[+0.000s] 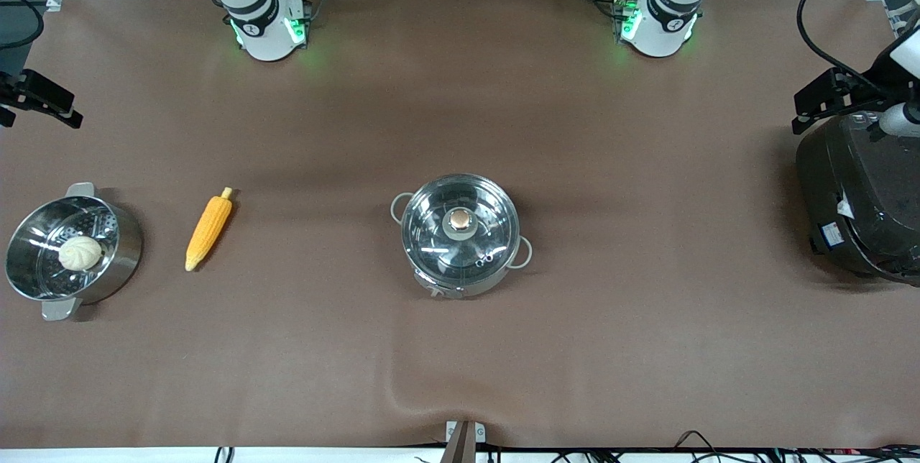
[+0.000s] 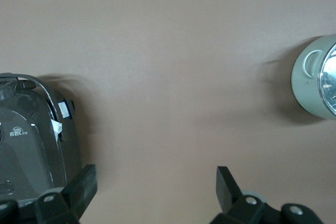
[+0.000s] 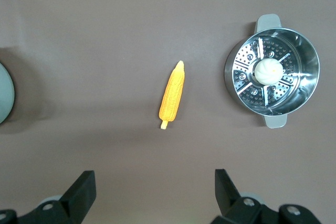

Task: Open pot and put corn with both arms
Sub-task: 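Move the left gripper toward the lidded pot while the right gripper reaches the corn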

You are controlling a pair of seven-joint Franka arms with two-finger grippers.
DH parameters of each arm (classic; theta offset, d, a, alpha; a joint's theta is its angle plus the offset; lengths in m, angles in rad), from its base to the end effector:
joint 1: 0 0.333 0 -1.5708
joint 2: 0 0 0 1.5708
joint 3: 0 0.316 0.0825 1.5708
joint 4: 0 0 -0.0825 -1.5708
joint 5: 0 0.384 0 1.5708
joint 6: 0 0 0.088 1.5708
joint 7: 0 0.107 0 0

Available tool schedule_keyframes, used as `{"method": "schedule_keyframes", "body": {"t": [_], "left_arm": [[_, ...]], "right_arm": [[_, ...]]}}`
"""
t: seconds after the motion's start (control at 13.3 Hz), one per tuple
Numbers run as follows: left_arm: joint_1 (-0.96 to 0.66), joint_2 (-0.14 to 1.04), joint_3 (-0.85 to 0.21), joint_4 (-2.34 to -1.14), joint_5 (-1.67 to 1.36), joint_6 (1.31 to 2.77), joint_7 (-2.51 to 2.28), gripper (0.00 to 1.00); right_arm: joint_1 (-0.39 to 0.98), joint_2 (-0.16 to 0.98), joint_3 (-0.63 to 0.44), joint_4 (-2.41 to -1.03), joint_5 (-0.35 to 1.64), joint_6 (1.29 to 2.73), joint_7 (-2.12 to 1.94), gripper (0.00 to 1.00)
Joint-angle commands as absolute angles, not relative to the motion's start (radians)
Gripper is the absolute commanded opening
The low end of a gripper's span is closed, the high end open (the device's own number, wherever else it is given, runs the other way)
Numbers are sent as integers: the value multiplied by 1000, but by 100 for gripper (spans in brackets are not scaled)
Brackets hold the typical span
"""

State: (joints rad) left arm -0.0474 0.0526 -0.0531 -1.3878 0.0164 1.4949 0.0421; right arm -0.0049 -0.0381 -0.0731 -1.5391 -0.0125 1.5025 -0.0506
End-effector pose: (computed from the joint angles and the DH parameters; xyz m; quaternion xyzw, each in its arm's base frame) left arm 0.5601 -0.0536 0.6740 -0.9971 0.0703 -0.0275 0.0060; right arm 0.5341 -0.0440 0.6541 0.9999 -0.0141 0.0004 0.0049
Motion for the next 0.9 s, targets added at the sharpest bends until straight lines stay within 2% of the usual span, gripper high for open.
{"method": "schedule_keyframes", "body": {"t": [0.0, 0.45, 0.83], "left_arm": [[-18, 47, -81, -1391, 11, 1489, 67, 100], [-25, 54, -84, -1388, -1, 1493, 55, 100], [-43, 118, -84, -1394, -43, 1497, 28, 100]], "right_arm": [[-12, -46, -64, -1542, -20, 1505, -41, 100], [-3, -46, -63, -1587, -20, 1549, -35, 100], [3, -46, -63, -1776, -20, 1737, -35, 100]]}}
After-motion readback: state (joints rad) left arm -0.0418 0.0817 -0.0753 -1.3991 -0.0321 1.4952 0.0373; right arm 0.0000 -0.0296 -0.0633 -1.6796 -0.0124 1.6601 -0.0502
